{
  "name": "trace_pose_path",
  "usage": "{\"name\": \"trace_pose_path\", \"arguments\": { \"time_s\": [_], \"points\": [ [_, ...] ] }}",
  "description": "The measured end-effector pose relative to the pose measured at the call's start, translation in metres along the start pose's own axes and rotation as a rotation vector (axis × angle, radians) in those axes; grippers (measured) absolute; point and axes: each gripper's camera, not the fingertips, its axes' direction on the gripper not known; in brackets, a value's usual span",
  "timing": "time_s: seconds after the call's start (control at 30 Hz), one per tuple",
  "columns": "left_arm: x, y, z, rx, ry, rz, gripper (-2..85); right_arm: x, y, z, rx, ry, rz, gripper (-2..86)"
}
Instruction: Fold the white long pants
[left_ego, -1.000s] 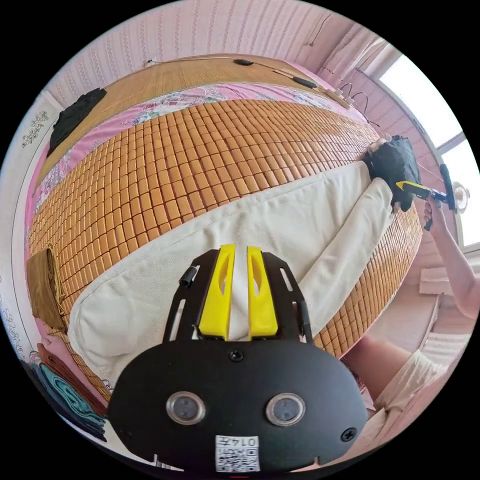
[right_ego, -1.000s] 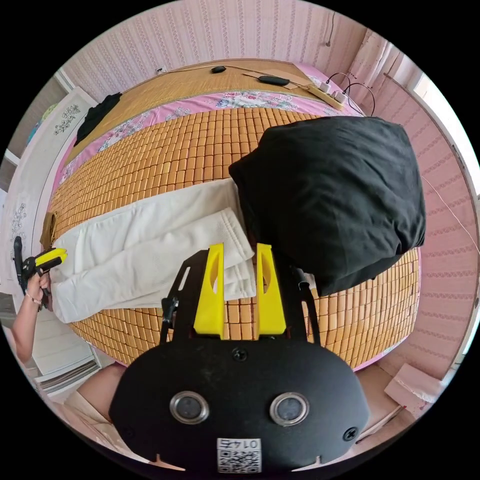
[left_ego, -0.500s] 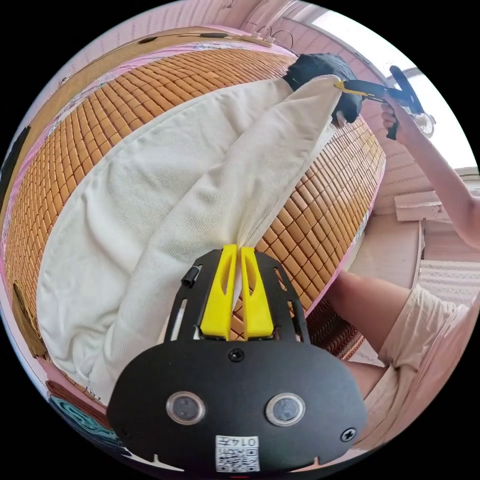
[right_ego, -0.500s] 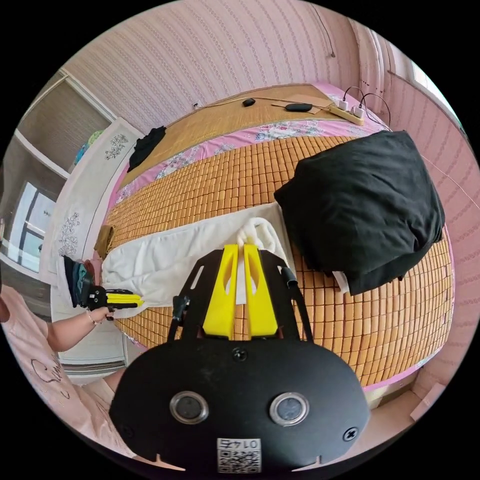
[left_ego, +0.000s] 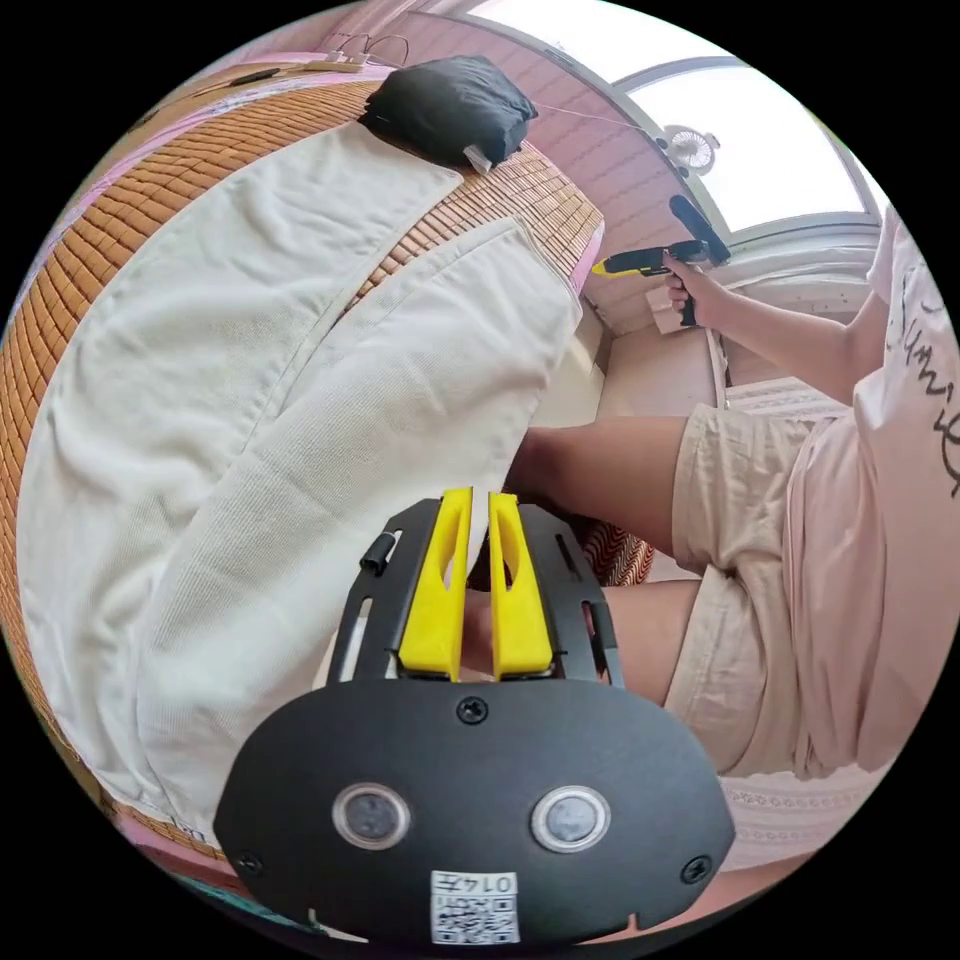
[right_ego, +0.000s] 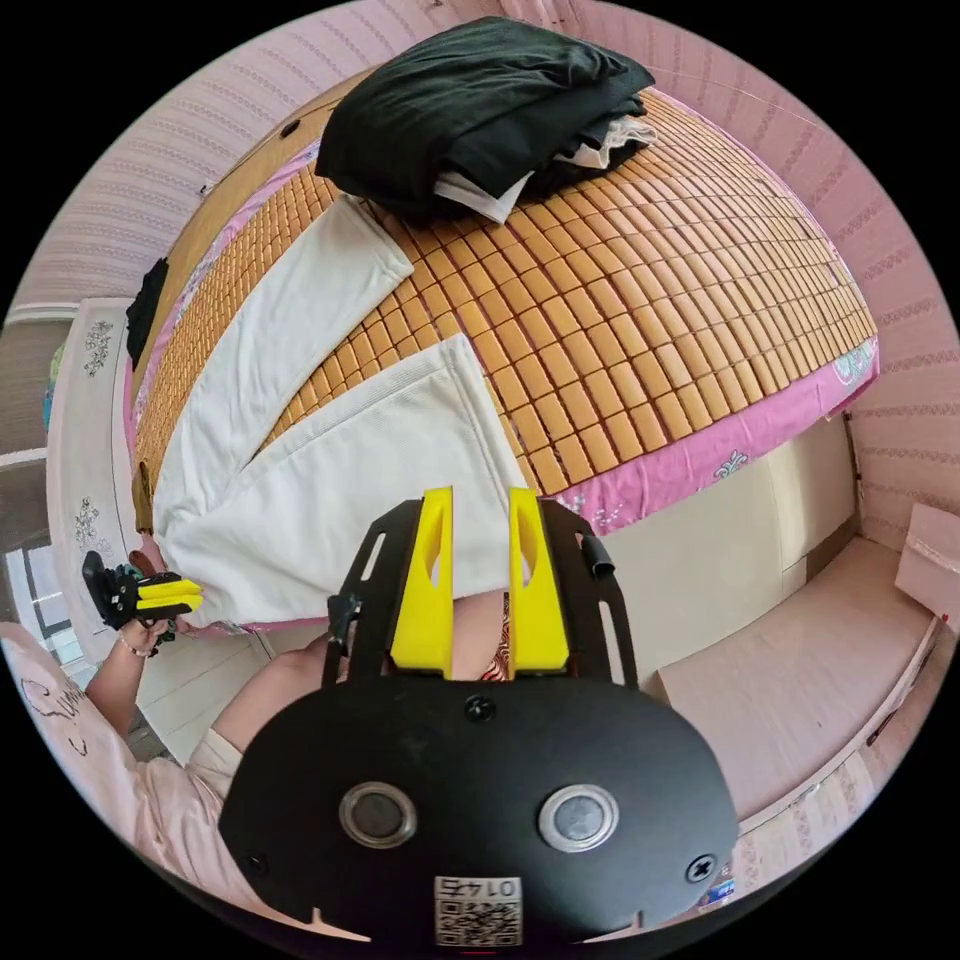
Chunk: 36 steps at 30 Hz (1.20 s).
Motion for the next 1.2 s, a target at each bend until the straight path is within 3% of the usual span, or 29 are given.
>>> {"name": "trace_pose_path", "arguments": {
  "time_s": [0.2, 0.4, 0.67, 0.83, 0.97, 1.07, 1.2],
  "points": [
    [-0.016, -0.023, -0.010, 0.074, -0.116, -0.109, 4.6, -0.034, -0.057, 0.030, 0.055, 0.089, -0.153, 10.5],
    [-0.011, -0.078, -0.003, 0.114, -0.210, 0.018, 6.8, -0.045, -0.071, 0.046, 0.027, 0.192, -0.238, 2.0],
    [0.024, -0.158, 0.037, 0.054, -0.332, 0.225, 7.1, -0.037, -0.051, -0.023, 0.120, -0.028, -0.218, 0.4],
    [0.014, -0.191, 0.086, -0.158, -0.380, 0.239, 4.9, -0.035, -0.091, 0.017, 0.090, -0.101, -0.213, 0.4],
    [0.014, -0.189, 0.074, -0.158, -0.305, 0.267, 1.7, -0.046, -0.102, 0.021, 0.094, -0.091, -0.238, 0.7],
    [0.018, -0.181, 0.039, -0.063, -0.126, 0.307, 1.6, -0.049, -0.106, 0.019, 0.122, -0.073, -0.220, 1.6],
    [-0.047, -0.180, 0.044, -0.050, -0.033, -0.032, 3.2, -0.050, -0.121, 0.048, 0.122, -0.141, -0.112, 4.1]
  ]
}}
